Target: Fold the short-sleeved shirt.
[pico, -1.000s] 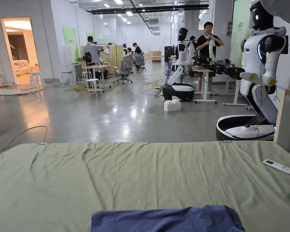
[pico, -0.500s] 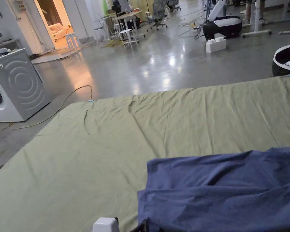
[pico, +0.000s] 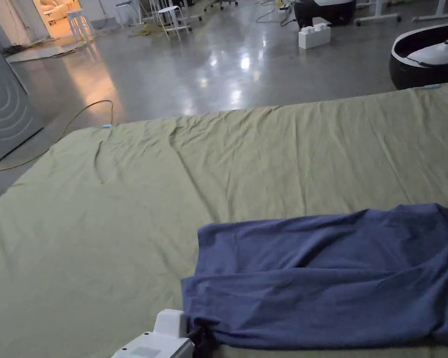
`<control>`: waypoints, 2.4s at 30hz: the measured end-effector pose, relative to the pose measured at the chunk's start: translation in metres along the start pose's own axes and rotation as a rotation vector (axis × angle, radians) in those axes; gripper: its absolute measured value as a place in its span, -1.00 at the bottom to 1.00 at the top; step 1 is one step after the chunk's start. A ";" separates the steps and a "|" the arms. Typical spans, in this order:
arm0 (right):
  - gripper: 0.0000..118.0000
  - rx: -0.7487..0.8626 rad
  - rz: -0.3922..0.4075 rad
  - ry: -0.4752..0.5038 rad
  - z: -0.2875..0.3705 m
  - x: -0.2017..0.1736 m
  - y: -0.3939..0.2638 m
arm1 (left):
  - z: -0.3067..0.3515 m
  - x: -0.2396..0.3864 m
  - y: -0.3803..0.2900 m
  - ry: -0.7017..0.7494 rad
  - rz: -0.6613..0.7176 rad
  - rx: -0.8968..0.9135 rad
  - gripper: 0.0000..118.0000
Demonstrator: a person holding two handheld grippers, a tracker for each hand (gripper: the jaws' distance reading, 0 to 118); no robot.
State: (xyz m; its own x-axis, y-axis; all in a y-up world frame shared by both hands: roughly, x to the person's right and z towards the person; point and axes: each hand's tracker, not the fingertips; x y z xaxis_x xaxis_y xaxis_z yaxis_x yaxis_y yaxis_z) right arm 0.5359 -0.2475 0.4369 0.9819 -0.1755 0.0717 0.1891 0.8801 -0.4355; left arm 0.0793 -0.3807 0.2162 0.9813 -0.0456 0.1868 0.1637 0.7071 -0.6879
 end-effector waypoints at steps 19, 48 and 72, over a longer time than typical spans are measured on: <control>-0.58 -0.249 0.051 -0.150 -0.234 0.086 -0.031 | -0.016 0.015 0.000 0.026 -0.124 -0.089 -0.80; -0.60 -0.262 -0.011 -0.254 -0.063 0.070 -0.070 | 0.118 -0.009 -0.076 -0.064 0.093 -0.012 -0.50; 0.24 0.337 0.125 0.047 0.082 -0.025 0.050 | 0.355 0.050 0.003 -0.012 0.062 0.708 0.49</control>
State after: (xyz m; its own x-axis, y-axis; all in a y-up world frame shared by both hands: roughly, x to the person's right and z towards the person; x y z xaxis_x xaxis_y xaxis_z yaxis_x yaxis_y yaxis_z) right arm 0.5218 -0.1627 0.4871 0.9975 -0.0706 -0.0082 0.0691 0.9907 -0.1175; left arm 0.0927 -0.1304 0.4720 0.9848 0.0148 0.1729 -0.0013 0.9970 -0.0776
